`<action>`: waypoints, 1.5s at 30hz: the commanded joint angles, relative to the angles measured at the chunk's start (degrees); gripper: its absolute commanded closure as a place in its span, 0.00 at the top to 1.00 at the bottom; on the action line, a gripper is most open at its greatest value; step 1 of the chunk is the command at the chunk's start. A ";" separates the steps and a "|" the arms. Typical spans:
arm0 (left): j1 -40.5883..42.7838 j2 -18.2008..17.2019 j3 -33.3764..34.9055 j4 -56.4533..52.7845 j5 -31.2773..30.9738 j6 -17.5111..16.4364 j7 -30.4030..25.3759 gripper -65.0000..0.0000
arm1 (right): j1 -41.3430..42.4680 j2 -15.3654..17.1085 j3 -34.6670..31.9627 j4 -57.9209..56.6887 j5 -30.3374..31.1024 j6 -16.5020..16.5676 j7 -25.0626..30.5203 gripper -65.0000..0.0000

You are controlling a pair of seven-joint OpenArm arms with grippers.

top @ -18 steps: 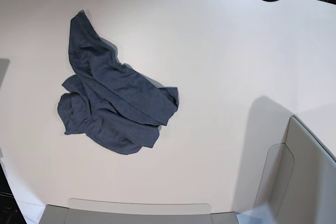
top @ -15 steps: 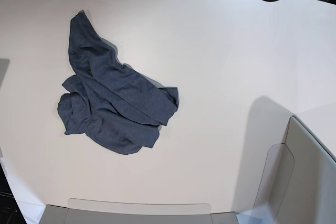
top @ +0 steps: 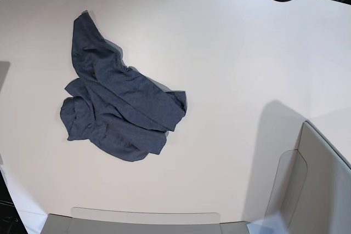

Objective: Layout the t-shirt on the table in an organized manner, then fold the t-shirt properly

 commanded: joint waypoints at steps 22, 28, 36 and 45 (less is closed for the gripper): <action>2.22 0.34 -0.14 1.35 0.10 -0.12 -0.47 0.00 | -3.01 2.23 0.01 3.51 -0.19 -0.63 1.06 0.00; 12.68 -0.01 -0.14 17.35 0.01 -0.12 0.14 0.00 | -10.75 5.92 0.01 14.24 -0.19 -0.71 0.62 0.00; 23.58 -1.33 -0.14 31.94 0.01 -0.12 0.14 0.00 | -21.12 8.91 0.01 26.63 -0.19 -0.71 0.62 0.00; 37.38 -2.82 -0.14 55.15 -0.08 -0.12 4.54 0.00 | -34.39 11.81 0.19 44.39 -0.19 -0.71 0.62 0.00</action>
